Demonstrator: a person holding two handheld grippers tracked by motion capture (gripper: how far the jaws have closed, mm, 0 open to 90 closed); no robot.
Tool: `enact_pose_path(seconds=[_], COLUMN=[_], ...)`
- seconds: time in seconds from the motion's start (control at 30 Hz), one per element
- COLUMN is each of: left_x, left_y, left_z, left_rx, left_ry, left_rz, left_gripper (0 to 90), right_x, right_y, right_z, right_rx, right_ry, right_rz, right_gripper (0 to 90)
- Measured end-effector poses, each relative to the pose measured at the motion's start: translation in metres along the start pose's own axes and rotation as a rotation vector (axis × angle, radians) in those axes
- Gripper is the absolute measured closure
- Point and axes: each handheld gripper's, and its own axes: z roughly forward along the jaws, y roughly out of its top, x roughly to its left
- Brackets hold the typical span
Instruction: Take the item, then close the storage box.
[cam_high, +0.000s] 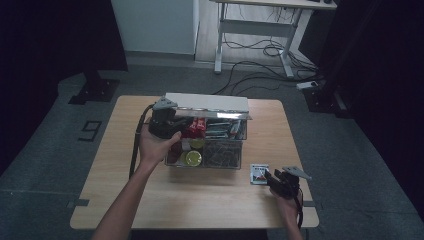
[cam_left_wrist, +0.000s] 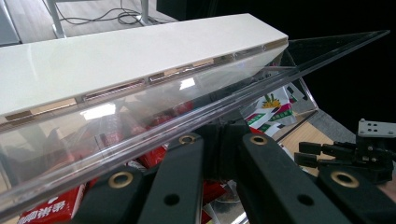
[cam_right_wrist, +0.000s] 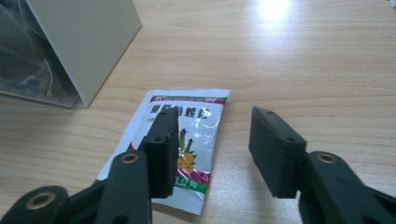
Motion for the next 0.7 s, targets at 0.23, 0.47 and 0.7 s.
enact_pose_path(seconds=[0.23, 0.47, 0.7], left_x=[-0.0023, -0.0037, -0.0031], left_y=[-0.0002, -0.0005, -0.0034], left_z=[0.0013, 0.0002, -0.0027], left_rx=[0.007, 0.004, 0.003], left_ry=[0.006, 0.006, 0.003], left_rz=[0.006, 0.006, 0.001], left_gripper=[89.9, 90.0, 90.0], right_x=[-0.0013, -0.0022, -0.0032], right_y=[0.0011, 0.0014, 0.0009], right_z=[-0.0048, -0.0075, -0.0093], right_rx=[-0.038, -0.056, -0.060], right_ry=[0.003, 0.001, 0.008], right_rz=[0.016, 0.023, 0.024], right_gripper=[50.3, 50.6, 52.0])
